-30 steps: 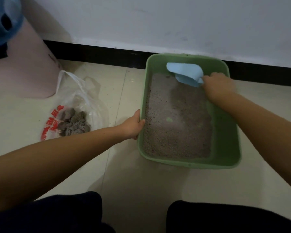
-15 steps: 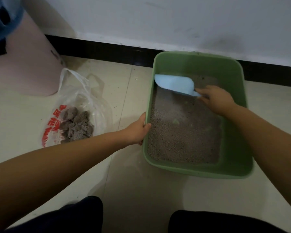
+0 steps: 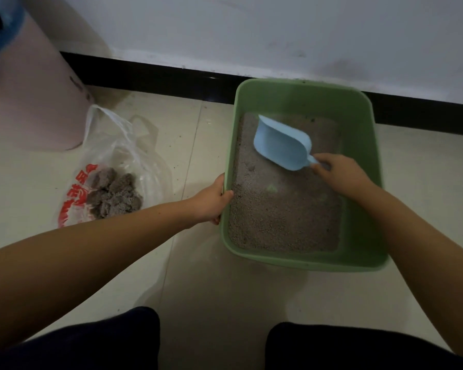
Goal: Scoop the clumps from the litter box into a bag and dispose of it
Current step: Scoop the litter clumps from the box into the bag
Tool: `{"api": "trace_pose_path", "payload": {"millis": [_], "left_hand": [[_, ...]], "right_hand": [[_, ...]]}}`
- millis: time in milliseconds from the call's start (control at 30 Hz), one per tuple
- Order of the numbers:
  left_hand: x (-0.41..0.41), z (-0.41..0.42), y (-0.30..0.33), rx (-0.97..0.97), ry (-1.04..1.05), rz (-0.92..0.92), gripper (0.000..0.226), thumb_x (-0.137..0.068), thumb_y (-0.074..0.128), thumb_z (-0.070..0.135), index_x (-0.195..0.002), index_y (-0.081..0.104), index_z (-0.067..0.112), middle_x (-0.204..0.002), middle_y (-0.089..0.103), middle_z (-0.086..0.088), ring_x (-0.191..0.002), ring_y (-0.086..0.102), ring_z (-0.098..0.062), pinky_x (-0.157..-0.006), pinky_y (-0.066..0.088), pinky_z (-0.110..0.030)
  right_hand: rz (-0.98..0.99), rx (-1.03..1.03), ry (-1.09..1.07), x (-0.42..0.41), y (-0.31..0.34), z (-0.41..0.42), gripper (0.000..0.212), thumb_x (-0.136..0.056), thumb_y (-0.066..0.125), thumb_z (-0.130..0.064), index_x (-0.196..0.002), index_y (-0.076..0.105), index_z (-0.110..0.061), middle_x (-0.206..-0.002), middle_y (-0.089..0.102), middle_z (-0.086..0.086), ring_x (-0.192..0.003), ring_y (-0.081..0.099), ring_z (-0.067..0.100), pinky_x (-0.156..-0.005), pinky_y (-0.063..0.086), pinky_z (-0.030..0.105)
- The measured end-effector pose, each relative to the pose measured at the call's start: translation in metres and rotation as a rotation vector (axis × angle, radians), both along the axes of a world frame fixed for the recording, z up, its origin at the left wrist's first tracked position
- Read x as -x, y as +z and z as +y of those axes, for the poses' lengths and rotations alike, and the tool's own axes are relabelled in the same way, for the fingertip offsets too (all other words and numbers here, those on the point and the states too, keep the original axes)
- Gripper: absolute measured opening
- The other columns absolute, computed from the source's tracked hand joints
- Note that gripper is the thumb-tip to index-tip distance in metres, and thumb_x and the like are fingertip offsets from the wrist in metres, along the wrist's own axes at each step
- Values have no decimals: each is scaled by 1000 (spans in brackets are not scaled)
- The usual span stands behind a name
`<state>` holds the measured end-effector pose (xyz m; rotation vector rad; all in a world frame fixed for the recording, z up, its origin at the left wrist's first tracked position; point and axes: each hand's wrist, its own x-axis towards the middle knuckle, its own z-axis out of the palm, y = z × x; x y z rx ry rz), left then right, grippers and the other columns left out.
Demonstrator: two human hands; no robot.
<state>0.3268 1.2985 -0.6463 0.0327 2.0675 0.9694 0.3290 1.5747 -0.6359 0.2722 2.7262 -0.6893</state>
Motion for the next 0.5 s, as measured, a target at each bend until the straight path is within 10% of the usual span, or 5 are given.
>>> {"api": "trace_pose_path", "payload": {"millis": [500], "left_hand": [[0,1,2,13,1,7,47,-102,31,26,-146,13,25,-104,59,-24,-75,58,-28,-73,56,-42]], "right_hand": [[-73,115,69,-52,-12,-6,32,-96,50,-28,-124,61,-16,-111,67,6,-98,59,19,-80,40,27]]}}
